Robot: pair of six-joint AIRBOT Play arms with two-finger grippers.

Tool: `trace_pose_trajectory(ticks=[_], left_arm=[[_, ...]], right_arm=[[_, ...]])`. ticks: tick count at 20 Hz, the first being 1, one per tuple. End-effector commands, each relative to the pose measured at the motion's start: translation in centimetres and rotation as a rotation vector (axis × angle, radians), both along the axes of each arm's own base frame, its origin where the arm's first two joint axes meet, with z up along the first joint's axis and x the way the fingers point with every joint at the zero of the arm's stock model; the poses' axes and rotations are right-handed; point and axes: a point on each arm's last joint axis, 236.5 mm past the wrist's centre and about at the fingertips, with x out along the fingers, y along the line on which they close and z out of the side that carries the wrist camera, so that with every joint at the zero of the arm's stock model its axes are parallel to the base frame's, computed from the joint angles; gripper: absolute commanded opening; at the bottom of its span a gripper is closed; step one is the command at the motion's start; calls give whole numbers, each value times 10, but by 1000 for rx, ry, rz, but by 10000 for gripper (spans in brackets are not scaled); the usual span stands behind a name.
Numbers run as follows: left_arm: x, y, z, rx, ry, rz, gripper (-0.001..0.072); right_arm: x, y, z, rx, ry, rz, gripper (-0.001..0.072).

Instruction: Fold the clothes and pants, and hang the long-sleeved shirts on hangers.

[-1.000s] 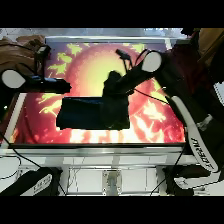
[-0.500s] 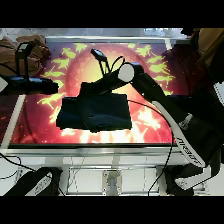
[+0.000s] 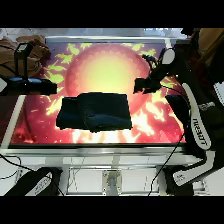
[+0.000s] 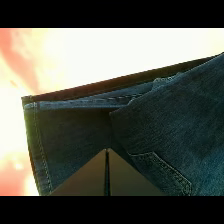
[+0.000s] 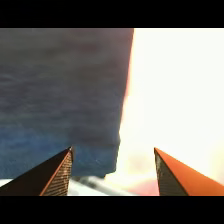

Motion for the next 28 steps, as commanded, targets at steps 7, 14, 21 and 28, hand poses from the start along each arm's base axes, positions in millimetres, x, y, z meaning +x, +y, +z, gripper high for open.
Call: trace_pose_trajectory(ticks=[7,14,21,28], left_arm=[[0,0,-1,-8,7,12,16],[0,0,-1,-22,14,29,16],[0,1,-1,-21,14,29,16],[0,1,-1,-21,14,29,16]], right_arm=[[-7,9,-103,468,243,-46,564],[-32,94,-132,531,289,89,563],[-46,163,-51,756,202,315,40],[34,37,57,553,-79,192,40]])
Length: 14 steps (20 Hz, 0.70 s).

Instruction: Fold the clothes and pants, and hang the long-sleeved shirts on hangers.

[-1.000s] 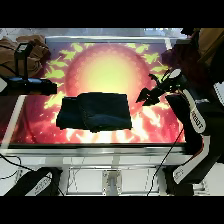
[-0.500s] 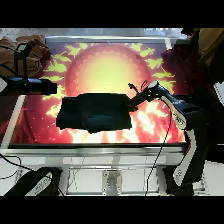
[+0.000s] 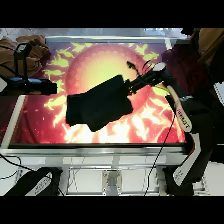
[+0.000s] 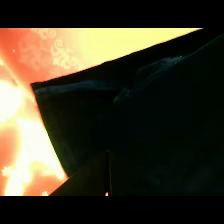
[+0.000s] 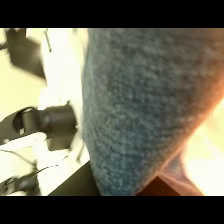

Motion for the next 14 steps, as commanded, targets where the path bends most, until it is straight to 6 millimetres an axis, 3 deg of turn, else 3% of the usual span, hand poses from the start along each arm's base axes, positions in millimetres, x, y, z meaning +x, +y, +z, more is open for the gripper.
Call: trace_pose_trajectory(ticks=[1,4,6,8,11,14], left_arm=[[0,1,0,0,0,1,16],[0,0,0,0,1,1,16],[0,1,0,0,0,1,16],[0,0,0,0,1,1,16],[0,0,0,0,1,1,16],[0,0,0,0,1,1,16]], right_arm=[[27,-91,39,-155,-42,-163,39],[31,-183,52,-261,-22,-343,39],[20,-248,56,-349,-5,-454,40],[-1,-310,56,-444,55,-569,39],[-34,-398,74,-531,73,-803,39],[-91,-478,96,-651,92,-1039,39]])
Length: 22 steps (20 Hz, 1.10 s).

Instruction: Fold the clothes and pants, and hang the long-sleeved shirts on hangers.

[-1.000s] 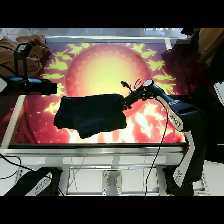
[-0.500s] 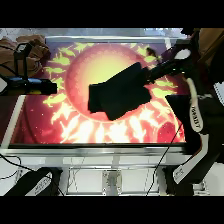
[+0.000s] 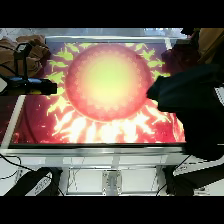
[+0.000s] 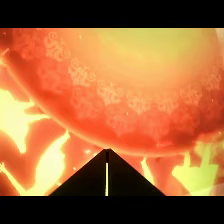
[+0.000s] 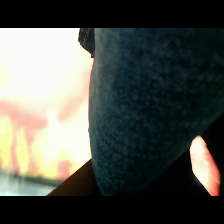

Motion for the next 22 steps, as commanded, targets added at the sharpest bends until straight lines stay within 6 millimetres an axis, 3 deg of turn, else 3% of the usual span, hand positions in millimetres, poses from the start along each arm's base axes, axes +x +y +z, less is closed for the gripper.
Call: trace_pose_trajectory(ticks=[1,3,5,8,9,11,12,14,17,19,22], left_arm=[[0,0,0,0,0,1,16],[0,0,0,0,1,1,16],[0,0,0,0,0,1,16],[0,0,0,0,1,1,16],[0,0,0,0,1,1,16],[0,0,0,0,1,1,16],[0,0,0,0,1,1,16],[0,0,0,0,1,1,16],[0,0,0,0,1,1,16],[0,0,0,0,1,1,16],[0,0,0,0,1,1,16]], right_arm=[[-79,-100,23,-138,37,-320,39],[-118,-127,30,-141,43,-455,39],[-153,-138,18,-95,86,-559,39],[-190,-123,-22,5,207,-622,40],[-201,-115,-34,25,254,-632,76],[-215,-104,-44,34,312,-658,425],[-215,-104,-38,22,302,-671,497],[-210,-111,-9,-40,237,-710,496],[-171,-110,71,-97,-25,-686,476],[-133,-79,130,-76,-256,-569,476],[-95,-17,197,-69,-507,-394,476]])
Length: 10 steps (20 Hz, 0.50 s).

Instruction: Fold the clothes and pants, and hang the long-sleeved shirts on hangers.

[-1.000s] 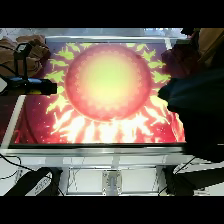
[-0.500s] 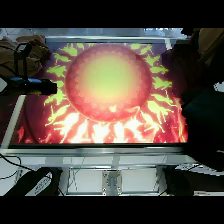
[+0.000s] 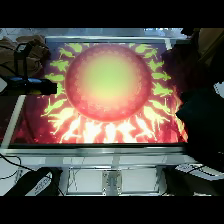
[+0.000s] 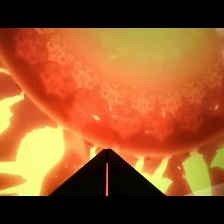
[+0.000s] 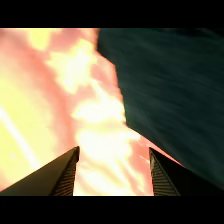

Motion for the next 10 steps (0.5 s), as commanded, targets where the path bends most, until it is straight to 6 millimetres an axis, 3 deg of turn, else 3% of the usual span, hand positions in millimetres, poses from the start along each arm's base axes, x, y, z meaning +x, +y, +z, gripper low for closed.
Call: trace_pose_trajectory(ticks=[1,3,6,10], left_arm=[[0,0,0,0,1,0,16],[0,0,0,0,1,0,16],[0,0,0,0,1,1,17],[0,0,0,0,1,0,16]], right_arm=[[42,78,84,-82,-289,207,476],[54,119,96,-105,-331,314,476],[65,178,89,-102,-309,514,476],[69,225,69,-147,-233,666,476]])
